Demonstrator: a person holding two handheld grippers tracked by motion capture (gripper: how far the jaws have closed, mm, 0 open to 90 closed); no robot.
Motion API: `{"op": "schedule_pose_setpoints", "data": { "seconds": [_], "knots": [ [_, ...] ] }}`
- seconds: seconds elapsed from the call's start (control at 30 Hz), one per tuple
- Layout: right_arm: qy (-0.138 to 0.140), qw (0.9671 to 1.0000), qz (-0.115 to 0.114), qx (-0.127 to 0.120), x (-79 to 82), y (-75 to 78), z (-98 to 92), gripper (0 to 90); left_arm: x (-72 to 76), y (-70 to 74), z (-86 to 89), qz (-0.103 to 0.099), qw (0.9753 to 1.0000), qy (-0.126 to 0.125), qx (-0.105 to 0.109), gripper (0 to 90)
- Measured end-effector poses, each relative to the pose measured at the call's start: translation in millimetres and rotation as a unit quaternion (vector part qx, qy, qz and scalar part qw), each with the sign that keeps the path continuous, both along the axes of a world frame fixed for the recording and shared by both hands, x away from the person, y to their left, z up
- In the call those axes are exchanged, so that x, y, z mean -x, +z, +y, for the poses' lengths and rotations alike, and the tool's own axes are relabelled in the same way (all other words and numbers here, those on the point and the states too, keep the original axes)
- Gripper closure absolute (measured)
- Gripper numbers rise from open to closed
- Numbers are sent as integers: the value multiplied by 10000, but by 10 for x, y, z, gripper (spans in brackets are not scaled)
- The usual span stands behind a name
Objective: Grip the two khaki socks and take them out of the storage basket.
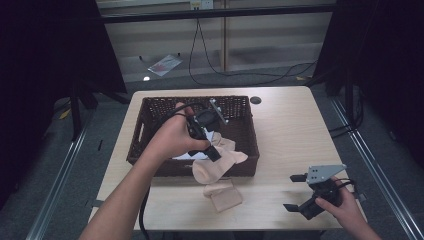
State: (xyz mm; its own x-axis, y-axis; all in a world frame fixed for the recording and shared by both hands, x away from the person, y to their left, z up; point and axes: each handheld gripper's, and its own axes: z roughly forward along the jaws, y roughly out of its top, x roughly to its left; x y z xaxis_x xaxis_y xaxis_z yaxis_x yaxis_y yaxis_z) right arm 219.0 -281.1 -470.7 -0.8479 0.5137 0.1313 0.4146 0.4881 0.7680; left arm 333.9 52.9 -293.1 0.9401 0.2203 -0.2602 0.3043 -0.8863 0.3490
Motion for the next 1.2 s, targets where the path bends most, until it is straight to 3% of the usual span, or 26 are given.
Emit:
{"op": "schedule_pose_setpoints", "data": {
  "seconds": [0.4,0.43,0.47,0.53,0.6,0.67,0.73,0.93,1.2],
  "knots": [
    [10,10000,-2,3,2,2,-3,23,109,-238,-113,123,9996,-235,57,847],
    [10,10000,-2,3,2,2,-3,23,109,-238,-113,123,9996,-235,57,802],
    [11,10000,-2,2,1,3,-4,23,112,-261,-116,116,9997,-166,154,690],
    [11,10000,-2,6,2,2,-4,23,85,-318,-101,16,10000,-40,12,613],
    [13,10000,-2,7,3,1,-3,23,79,-359,-87,-12,9999,104,20,464],
    [13,10000,-3,12,2,2,-4,23,71,-384,-70,-85,9999,19,-69,399],
    [9,10000,-6,11,0,2,-4,23,80,-418,-54,-103,9999,100,-47,309],
    [17,10000,4,2,2,2,-6,23,107,-534,20,-108,9995,231,191,220],
    [17,10000,1,-8,5,4,-9,23,159,-704,136,-149,9990,276,329,161]
  ]
}}
